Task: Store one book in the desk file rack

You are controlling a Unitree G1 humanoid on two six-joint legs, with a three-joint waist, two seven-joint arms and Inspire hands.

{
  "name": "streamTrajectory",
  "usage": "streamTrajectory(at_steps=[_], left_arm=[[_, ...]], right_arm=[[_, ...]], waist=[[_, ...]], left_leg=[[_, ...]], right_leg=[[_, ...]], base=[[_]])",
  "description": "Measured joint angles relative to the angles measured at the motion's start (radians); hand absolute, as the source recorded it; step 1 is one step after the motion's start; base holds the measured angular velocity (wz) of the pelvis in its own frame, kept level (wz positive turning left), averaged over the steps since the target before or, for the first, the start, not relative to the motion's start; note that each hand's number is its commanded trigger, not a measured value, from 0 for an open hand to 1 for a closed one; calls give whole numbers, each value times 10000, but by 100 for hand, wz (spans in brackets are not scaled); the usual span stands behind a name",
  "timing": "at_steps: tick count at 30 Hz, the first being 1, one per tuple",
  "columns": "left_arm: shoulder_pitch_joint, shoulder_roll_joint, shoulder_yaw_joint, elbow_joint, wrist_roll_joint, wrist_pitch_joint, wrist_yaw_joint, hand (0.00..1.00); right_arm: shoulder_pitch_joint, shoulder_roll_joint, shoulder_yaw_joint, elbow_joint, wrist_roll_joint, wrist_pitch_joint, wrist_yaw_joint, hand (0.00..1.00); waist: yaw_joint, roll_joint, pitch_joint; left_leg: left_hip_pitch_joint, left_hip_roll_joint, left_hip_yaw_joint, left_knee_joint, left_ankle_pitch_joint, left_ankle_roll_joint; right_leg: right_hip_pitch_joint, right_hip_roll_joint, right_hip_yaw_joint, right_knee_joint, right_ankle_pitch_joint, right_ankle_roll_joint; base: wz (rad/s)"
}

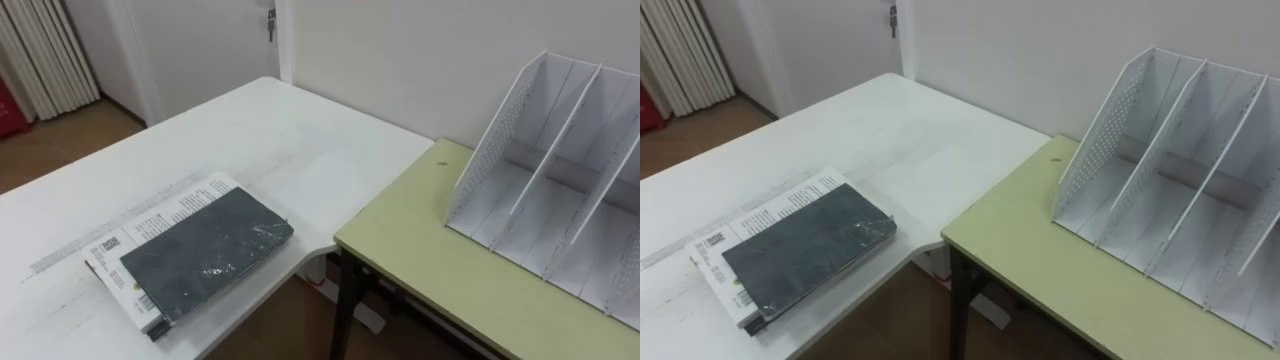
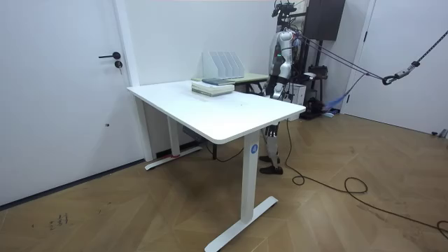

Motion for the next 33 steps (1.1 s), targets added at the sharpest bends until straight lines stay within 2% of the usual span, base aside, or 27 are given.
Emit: streamTrajectory(at_steps=[17,25,33], left_arm=[[-48,-18,24,0,28,-4,-32,0],[-67,-140,-6,0,73,-9,3,0],[-258,-161,-166,-50,1912,-54,29,0]], right_arm=[[-7,2,-68,57,17,0,13,0],[-11,9,-76,93,51,-6,-27,0],[-118,23,-54,372,121,-128,-36,0]], waist=[[3,7,5],[3,22,5],[-19,-11,24]], left_leg=[[4,-1,-9,-4,-1,1],[25,-1,-10,-13,-1,1],[190,-10,-9,-127,0,2]], right_leg=[[2,1,0,-3,0,0],[16,3,9,-5,1,0],[105,-2,21,-16,-7,2]], base=[[0],[0],[-1]])
